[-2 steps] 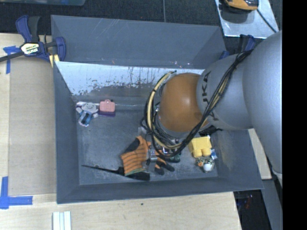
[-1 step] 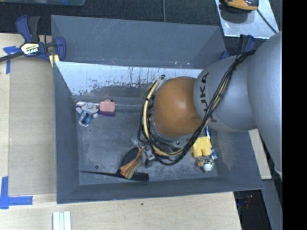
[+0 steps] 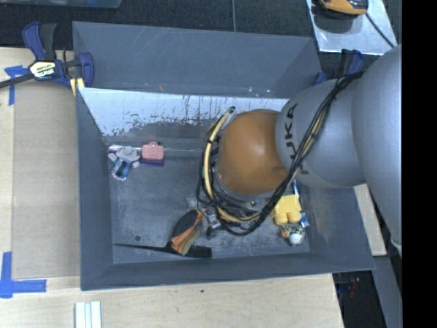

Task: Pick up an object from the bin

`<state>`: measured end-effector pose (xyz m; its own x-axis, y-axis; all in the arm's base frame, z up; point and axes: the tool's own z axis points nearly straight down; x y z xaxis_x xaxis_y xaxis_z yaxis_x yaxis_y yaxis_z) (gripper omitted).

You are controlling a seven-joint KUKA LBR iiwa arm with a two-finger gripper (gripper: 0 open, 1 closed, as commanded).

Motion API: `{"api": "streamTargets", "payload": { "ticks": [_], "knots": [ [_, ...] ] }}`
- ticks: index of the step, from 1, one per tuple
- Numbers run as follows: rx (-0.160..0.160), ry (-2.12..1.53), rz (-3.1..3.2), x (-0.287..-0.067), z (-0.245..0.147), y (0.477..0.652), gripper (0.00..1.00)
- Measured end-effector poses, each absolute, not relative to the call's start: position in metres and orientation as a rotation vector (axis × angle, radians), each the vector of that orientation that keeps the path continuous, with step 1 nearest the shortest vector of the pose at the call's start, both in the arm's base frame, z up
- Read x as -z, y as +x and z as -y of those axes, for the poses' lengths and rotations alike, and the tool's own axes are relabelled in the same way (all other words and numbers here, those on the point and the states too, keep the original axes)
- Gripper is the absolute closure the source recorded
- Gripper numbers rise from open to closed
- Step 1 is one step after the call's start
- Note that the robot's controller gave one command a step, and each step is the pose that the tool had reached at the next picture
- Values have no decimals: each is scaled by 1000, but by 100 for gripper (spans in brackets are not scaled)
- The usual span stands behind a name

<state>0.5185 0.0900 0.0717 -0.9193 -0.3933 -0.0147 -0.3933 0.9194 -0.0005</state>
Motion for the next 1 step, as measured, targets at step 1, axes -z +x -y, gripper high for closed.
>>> {"api": "streamTargets", "payload": {
  "ticks": [1],
  "knots": [
    [-5,-628,-3072,-111,-89,516,100]
  ]
}}
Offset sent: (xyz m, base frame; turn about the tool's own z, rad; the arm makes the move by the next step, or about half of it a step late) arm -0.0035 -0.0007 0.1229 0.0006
